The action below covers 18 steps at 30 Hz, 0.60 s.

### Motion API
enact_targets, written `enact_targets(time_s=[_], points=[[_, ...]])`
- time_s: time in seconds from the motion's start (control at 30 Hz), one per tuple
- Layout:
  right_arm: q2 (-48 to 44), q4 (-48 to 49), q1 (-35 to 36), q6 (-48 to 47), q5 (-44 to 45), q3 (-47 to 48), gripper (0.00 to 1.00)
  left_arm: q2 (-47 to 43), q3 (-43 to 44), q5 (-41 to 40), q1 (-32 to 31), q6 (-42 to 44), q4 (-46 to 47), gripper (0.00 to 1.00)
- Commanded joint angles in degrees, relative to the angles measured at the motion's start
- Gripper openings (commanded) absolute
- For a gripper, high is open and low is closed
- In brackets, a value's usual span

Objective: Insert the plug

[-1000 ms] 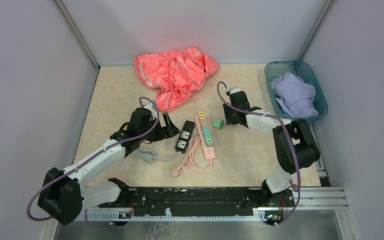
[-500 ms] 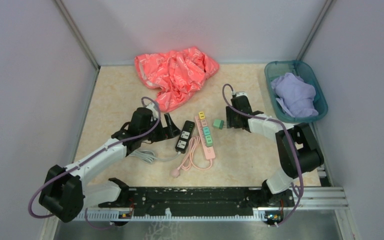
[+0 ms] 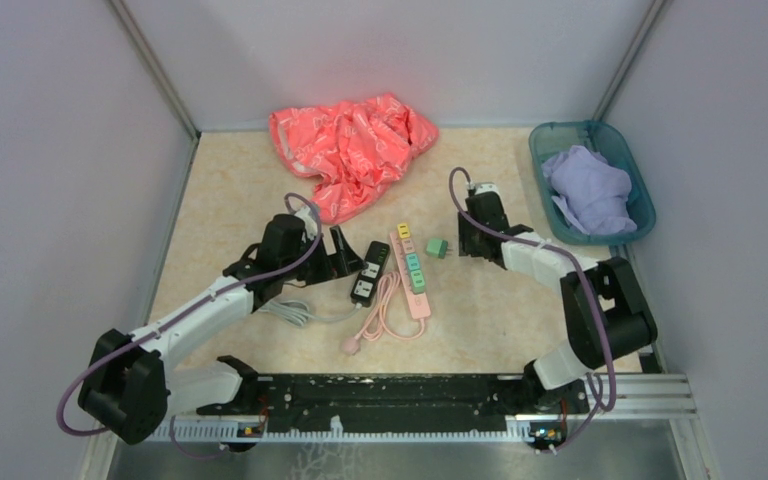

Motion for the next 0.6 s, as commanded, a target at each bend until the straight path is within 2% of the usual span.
enact_targets(time_s=[0.0,0.33,0.57], points=[[-7.56,1.86,1.13,0.95,-0.3,-0.53,0.4,0.03,2.5,3.28,0.24,-1.45,3.41,1.0],[-22.34,4.24,8.97,3.83,0.07,-3.34,0.39,1.44,4.79,8.52,0.19,-5.71,10.04,0.99],[-30.3,9.34,14.61,6.03,-1.37,-6.25,0.38,1.92,4.8,10.81,0.24,-9.74,17.22,0.98]])
